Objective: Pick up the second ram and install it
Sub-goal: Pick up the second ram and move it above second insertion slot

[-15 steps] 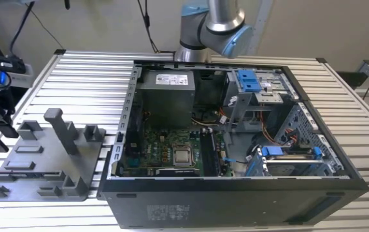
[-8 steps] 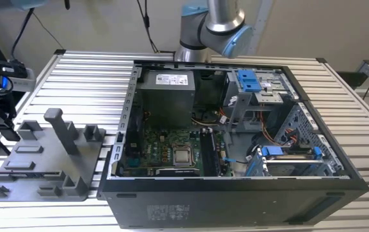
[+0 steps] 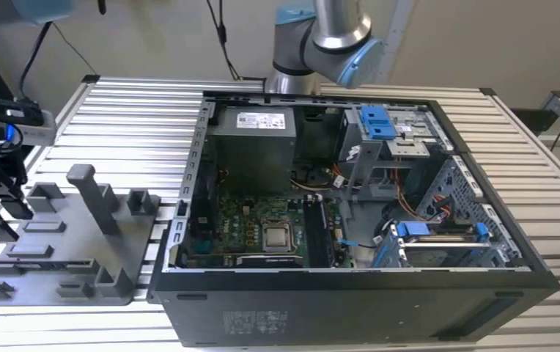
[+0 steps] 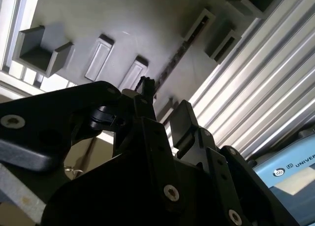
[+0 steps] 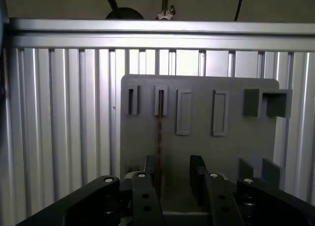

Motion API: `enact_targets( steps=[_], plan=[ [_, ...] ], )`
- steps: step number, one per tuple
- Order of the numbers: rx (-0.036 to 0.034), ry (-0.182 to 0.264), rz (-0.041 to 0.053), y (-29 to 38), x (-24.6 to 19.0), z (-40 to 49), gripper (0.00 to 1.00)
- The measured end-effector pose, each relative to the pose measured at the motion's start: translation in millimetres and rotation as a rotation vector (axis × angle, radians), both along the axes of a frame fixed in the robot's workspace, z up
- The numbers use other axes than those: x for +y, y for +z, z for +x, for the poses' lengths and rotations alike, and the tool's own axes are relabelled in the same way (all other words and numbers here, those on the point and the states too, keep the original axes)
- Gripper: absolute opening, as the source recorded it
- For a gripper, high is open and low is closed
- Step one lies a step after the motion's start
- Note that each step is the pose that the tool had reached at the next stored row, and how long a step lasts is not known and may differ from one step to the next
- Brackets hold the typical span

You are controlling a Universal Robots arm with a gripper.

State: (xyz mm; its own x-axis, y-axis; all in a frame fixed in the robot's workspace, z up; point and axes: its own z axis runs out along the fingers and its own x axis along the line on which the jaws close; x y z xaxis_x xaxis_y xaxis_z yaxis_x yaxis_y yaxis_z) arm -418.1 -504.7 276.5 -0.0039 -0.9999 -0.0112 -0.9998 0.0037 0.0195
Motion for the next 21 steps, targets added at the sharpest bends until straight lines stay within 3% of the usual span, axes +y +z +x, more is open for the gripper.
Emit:
enact_targets(
  steps=[21],
  plan=[
    [-0.0074, 0.023, 0.0001, -19.3, -2.8, 0.0, 0.42]
  ],
)
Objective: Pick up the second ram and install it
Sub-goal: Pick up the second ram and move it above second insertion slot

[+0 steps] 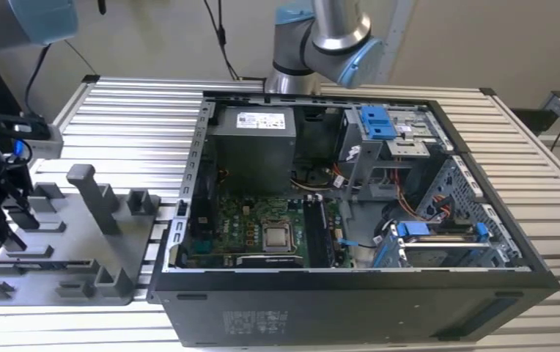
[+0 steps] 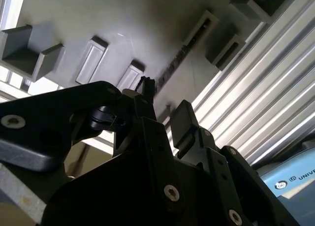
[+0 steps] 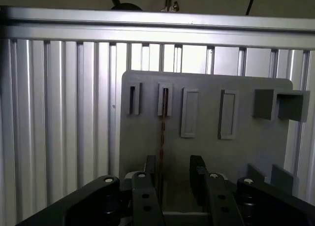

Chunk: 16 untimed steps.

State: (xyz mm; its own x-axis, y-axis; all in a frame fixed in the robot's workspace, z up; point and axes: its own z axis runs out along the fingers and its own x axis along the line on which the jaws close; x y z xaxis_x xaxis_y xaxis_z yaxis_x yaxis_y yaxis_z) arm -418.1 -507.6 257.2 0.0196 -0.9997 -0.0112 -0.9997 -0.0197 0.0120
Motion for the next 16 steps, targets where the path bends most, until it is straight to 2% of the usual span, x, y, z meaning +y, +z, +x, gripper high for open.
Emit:
enact_targets(
  steps=[9, 16],
  plan=[
    [-0.0053, 0.0, 0.0001, -7.7, -0.5, -3.0, 0.42],
    [-0.0059, -0.007, 0.0, -13.8, -2.1, -3.5, 0.42]
  ],
)
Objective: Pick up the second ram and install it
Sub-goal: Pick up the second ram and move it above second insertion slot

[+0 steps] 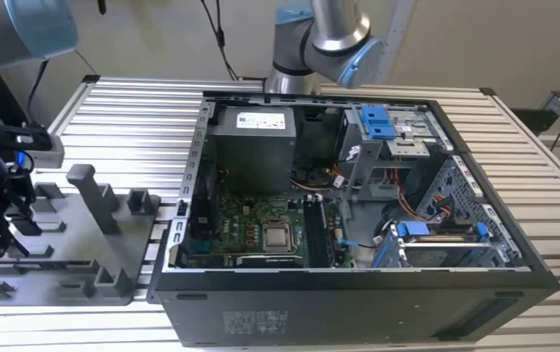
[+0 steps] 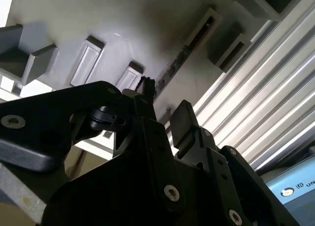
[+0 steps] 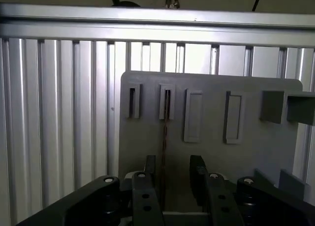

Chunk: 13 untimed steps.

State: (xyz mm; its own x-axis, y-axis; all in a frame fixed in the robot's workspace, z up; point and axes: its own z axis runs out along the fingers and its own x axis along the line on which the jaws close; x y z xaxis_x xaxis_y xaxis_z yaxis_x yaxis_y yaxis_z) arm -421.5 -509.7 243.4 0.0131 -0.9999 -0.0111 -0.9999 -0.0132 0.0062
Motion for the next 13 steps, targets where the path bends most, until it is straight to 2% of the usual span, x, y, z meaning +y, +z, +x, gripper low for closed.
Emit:
enact_targets(
  steps=[13],
  plan=[
    [-0.0021, -0.006, 0.0, -12.1, -0.4, -1.4, 0.42]
  ],
)
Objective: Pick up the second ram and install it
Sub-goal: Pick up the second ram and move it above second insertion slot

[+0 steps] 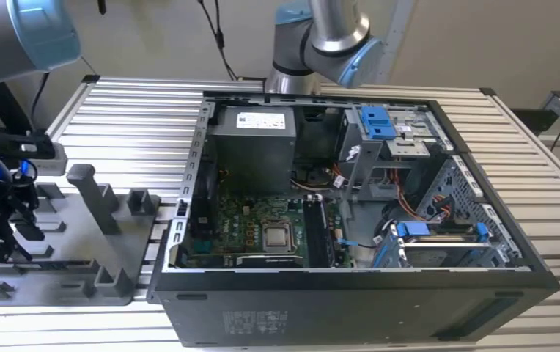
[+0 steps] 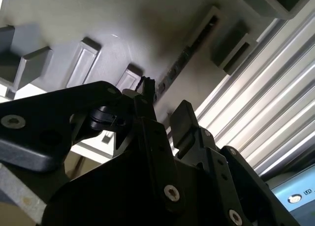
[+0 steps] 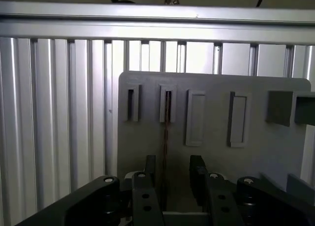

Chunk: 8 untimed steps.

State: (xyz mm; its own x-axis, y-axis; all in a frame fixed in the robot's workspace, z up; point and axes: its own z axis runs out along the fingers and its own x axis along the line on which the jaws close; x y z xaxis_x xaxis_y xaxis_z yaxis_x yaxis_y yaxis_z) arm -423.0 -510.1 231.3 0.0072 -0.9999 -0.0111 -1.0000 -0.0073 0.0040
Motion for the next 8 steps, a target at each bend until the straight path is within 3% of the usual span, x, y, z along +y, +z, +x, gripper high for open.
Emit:
enact_targets(
  steps=[8],
  plan=[
    [-0.0075, 0.0, 0.0001, -8.2, 0.1, -2.3, 0.42]
  ],
)
